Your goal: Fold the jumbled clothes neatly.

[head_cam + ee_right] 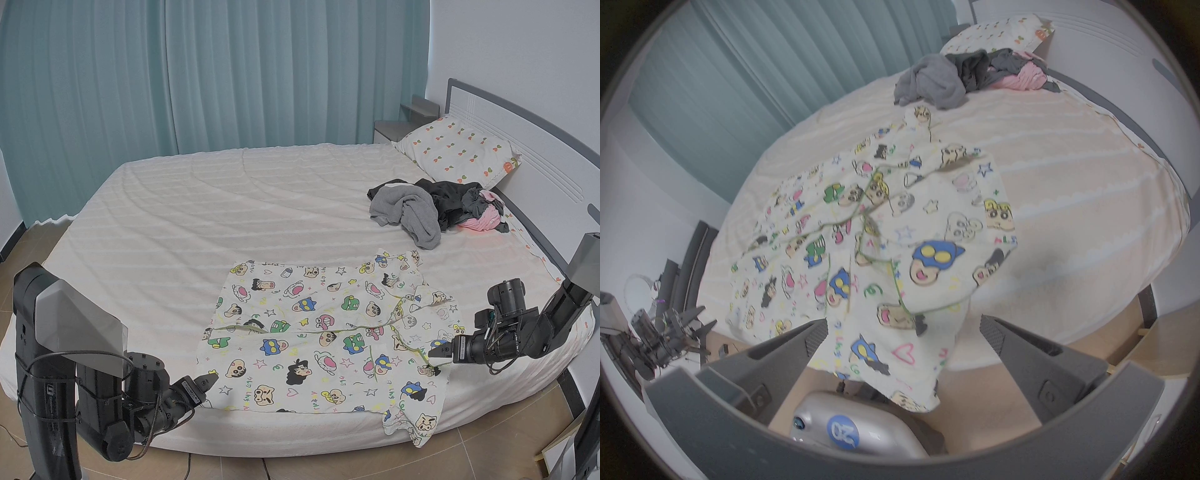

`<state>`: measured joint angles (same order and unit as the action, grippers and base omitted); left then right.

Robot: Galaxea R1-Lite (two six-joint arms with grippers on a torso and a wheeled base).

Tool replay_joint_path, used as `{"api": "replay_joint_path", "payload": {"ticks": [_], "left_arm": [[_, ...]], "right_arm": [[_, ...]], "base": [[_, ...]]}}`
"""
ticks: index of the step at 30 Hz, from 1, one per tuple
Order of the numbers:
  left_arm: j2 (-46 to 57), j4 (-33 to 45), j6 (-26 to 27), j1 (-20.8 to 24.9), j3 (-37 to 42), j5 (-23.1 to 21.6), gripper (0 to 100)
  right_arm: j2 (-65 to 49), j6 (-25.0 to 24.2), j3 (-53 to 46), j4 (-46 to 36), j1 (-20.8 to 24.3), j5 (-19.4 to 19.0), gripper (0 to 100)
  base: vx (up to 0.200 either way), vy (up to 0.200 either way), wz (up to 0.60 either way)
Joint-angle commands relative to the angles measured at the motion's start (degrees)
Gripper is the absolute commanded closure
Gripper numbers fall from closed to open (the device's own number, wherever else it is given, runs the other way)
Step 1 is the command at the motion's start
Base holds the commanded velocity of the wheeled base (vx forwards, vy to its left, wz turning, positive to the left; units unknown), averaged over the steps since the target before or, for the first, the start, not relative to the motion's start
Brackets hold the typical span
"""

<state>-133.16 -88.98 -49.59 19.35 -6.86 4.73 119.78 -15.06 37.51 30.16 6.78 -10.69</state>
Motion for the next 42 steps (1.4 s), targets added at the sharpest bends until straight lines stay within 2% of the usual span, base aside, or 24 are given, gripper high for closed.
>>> {"api": "replay_joint_path", "payload": {"ticks": [1,3,19,30,42], "left_arm": [[1.06,-1.02,-0.07,-0.01,-0.17,0.19,0],[1.5,-1.02,0.02,-0.27,0.27,0.1,0],[1.06,-1.02,0.11,-0.45,0.01,-0.25,0],[0.36,-1.02,0.37,0.17,0.01,-0.34,0],[0.09,-1.02,0.46,0.6,0.1,-0.34,0]], "right_arm": [[0.8,-0.06,-0.07,0.25,0.17,-0.03,0],[0.89,-0.06,-0.07,0.25,0.25,-0.03,0],[1.33,0.03,-0.42,0.25,0.78,-0.03,0],[2.12,0.11,-0.16,0.25,0.87,0.06,0],[2.12,-0.06,0.11,0.34,1.04,0.06,0]], "base": [[0.0,0.0,0.0],[0.0,0.0,0.0],[0.2,0.0,0.0],[0.0,0.0,0.0],[0.0,-0.2,0.0]]}}
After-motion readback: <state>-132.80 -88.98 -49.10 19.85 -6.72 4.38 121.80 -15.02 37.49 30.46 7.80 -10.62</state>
